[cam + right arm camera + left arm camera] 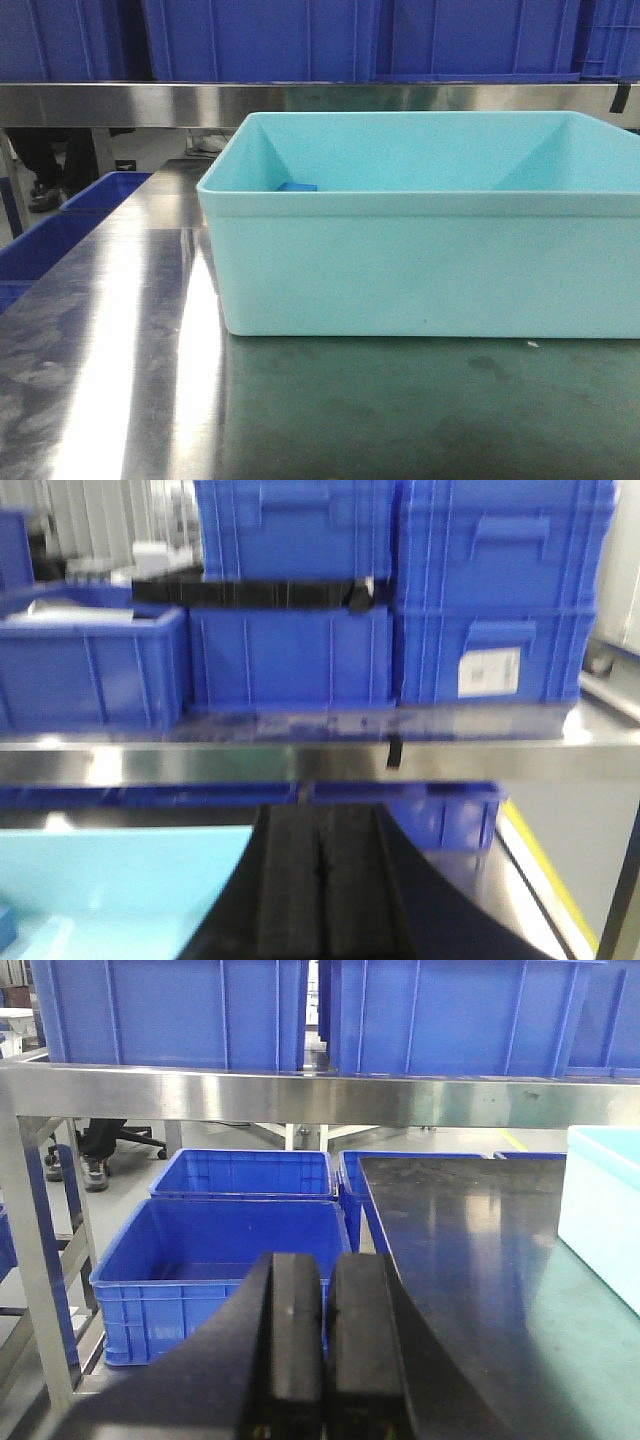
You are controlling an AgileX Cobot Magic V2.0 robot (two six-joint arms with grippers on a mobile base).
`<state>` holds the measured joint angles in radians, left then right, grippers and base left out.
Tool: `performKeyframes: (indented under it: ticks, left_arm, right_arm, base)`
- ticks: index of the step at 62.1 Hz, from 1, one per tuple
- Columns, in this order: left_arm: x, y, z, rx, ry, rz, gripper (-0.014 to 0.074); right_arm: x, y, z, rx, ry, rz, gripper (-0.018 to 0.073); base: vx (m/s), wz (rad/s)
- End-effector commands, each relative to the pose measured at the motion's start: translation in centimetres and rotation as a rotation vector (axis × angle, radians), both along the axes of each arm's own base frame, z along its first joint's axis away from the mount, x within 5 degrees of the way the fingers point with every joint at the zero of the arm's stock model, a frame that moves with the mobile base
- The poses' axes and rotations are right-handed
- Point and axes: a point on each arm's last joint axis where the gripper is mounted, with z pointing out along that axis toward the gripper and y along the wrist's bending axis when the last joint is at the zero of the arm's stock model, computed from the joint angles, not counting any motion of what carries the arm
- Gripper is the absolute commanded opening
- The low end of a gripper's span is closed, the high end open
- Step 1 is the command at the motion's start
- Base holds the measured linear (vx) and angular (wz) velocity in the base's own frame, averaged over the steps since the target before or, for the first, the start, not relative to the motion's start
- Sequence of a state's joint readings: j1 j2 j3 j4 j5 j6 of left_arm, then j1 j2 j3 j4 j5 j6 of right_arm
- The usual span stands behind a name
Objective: Pick red cube and place on left shelf
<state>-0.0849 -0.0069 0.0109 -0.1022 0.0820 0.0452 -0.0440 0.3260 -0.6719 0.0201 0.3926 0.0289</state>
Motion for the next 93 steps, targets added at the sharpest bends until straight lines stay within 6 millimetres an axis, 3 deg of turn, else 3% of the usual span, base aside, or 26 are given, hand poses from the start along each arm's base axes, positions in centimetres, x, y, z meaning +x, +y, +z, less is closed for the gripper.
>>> performKeyframes:
  ticks: [1, 11, 20, 33, 43, 50, 59, 68, 76, 93]
  left_arm:
    - [0.0, 0.1, 0.1, -0.013, -0.075, 0.003, 0.0102]
    - [0.0, 0.1, 0.1, -0.013, -0.075, 0.003, 0.0101]
    - [0.0, 0.1, 0.1, -0.013, -0.075, 0.003, 0.0102]
    - [0.0, 0.1, 0.1, -0.013, -0.075, 0.003, 0.0102]
    - [0.0, 0.1, 0.1, -0.013, -0.075, 0.003, 0.0101]
    - [0.0, 0.1, 0.1, -0.013, -0.075, 0.003, 0.0102]
    - [0.0, 0.1, 0.1, -0.013, -0.075, 0.003, 0.0101]
    - [0.0, 0.1, 0.1, -0.013, -0.075, 0.003, 0.0101]
    - [0.0, 0.1, 0.1, -0.013, -0.075, 0.003, 0.0102]
    - [0.0, 0.1, 0.1, -0.013, -0.075, 0.003, 0.0101]
  right_arm:
    - [1.0, 0.2, 4.0, -0.007, 0.018, 0.044, 0.0053]
    - [4.2, 1.8, 7.5, 0.003, 0.145, 0.210, 0.0053]
    - [8.5, 4.5, 8.0, -0.029, 0.325, 0.348, 0.0053]
    - [15.0, 10.1, 5.2, -0.086, 0.563, 0.490, 0.0055]
    - [19.3, 12.9, 2.0, -0.086, 0.734, 0.487, 0.0063]
    - [21.7, 14.1, 0.3, -0.084, 0.812, 0.474, 0.0175]
    - [23.2, 14.8, -0.7, -0.076, 0.850, 0.463, 0.0383]
    - [24.0, 14.9, -1.4, -0.082, 0.872, 0.448, 0.0517]
    - [24.7, 14.2, -2.6, -0.028, 0.952, 0.377, 0.0559]
    - [26.8, 13.8, -5.9, -0.034, 1.069, 0.291, 0.0560]
  base:
    - [0.00, 0.00]
    - [0.00, 0.00]
    - [0.00, 0.00]
    - [0.00, 0.00]
    - [0.00, 0.00]
    - [0.00, 0.00]
    - [0.00, 0.00]
    - [0.00, 0.00]
    - [0.00, 0.00]
    - [0.00, 0.00]
